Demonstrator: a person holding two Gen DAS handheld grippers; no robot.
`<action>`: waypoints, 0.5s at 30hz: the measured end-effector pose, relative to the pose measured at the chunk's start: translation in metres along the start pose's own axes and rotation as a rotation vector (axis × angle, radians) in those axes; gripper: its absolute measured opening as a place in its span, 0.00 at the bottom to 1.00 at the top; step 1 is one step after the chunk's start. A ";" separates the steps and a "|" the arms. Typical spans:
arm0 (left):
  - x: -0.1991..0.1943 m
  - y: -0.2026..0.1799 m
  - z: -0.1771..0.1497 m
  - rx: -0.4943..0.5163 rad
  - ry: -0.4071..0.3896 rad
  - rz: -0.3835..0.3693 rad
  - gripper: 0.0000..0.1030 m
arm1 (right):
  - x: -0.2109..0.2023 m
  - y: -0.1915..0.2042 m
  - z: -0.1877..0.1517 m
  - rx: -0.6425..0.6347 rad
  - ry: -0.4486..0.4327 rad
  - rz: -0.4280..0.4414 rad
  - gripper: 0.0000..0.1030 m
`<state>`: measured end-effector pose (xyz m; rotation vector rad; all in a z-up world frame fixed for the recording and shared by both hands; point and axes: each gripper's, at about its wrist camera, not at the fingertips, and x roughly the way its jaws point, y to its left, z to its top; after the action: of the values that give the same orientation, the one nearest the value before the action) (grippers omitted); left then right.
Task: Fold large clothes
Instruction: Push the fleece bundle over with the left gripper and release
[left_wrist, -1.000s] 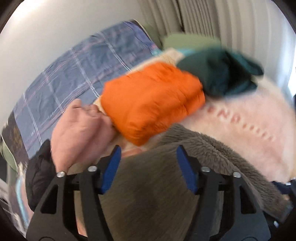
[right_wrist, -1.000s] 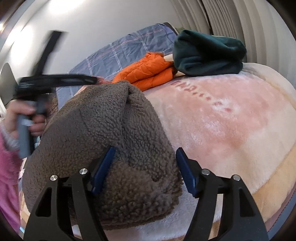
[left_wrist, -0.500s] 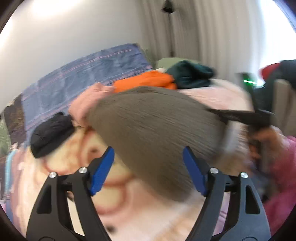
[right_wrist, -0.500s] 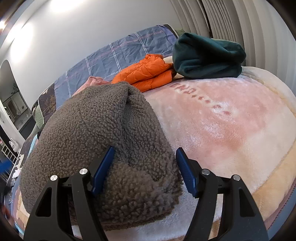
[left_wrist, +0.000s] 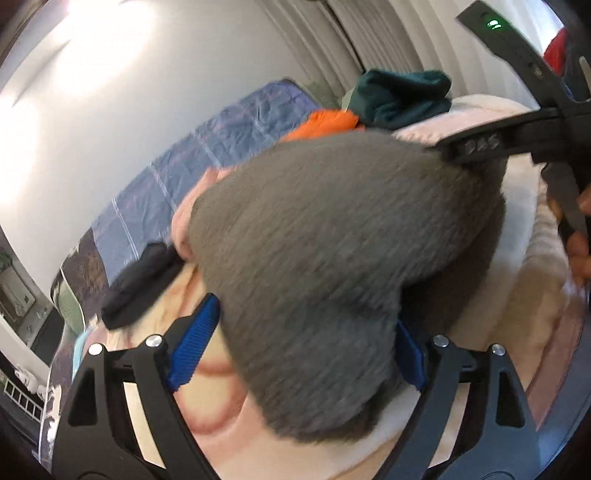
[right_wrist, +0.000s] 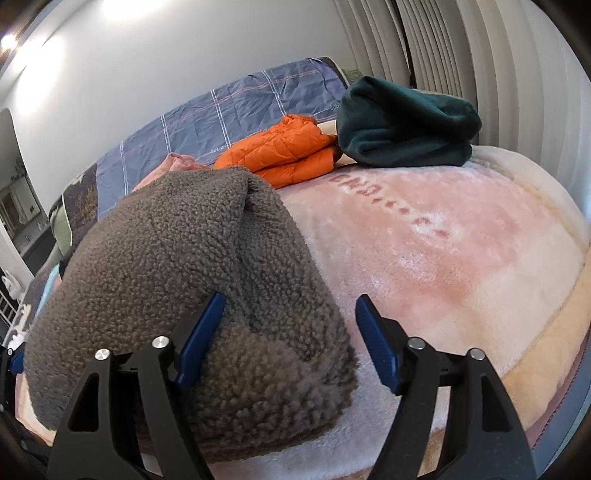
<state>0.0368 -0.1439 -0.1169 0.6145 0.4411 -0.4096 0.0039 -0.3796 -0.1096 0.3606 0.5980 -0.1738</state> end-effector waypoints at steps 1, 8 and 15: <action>0.003 0.011 -0.008 -0.029 0.037 -0.021 0.85 | 0.001 0.000 0.000 0.000 0.008 0.010 0.72; 0.009 0.035 -0.026 -0.142 0.104 -0.055 0.85 | 0.000 -0.001 -0.001 0.003 -0.001 0.014 0.72; 0.006 0.038 -0.033 -0.144 0.120 -0.050 0.85 | -0.001 0.003 0.000 -0.027 -0.006 0.011 0.74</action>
<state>0.0513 -0.0963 -0.1264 0.4903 0.5958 -0.3857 0.0038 -0.3762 -0.1082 0.3368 0.5914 -0.1563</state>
